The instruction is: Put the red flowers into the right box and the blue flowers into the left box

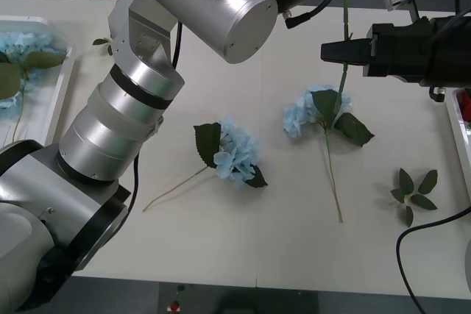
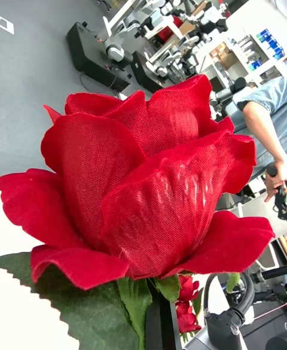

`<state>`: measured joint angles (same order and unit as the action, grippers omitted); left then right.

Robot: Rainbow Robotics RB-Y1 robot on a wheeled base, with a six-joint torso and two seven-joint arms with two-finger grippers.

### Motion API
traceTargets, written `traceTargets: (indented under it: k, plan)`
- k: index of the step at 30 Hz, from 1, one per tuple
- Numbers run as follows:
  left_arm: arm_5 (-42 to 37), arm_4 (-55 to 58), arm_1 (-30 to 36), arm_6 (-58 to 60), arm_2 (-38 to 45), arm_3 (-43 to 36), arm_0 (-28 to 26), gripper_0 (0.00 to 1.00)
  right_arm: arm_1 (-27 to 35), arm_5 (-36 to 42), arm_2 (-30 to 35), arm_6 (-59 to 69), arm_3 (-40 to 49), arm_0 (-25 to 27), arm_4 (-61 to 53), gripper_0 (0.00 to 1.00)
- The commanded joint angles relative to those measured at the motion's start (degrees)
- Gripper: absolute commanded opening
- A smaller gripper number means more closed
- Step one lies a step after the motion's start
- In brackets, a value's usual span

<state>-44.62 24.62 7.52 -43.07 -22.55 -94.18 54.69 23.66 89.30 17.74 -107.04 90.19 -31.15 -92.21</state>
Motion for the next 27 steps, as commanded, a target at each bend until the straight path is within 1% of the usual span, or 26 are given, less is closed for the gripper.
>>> traceTargets:
  k: [1,12,13,15,16,27]
  plan:
    - [0.85,0.52,0.65,0.36,0.32,-2.23,2.35,0.0,0.16,-0.71,0.63,3.15,1.04,-1.63,-1.22,0.0]
    - [0.85,0.43,0.83,0.0,0.32,-2.23,2.35,0.0,0.25,-0.97,0.63,3.5,1.04,-1.54,-1.83,0.0]
    - [0.85,0.43,0.83,0.0,0.32,-2.23,2.35,0.02,0.16,-0.97,0.63,3.5,1.04,-1.45,-1.83,0.0]
    - [0.85,0.26,0.83,0.0,0.32,-2.23,2.26,0.71,0.16,-0.97,0.71,3.59,1.04,-1.45,-1.83,0.0]
    - [0.85,-0.01,0.83,0.0,0.32,-2.23,2.35,1.0,0.16,-0.97,0.71,3.68,1.04,-1.45,-1.83,0.0]
    - [0.85,0.08,0.83,0.18,0.32,-2.32,2.35,1.0,0.16,-0.97,1.07,4.29,1.04,-1.37,-1.83,0.0]
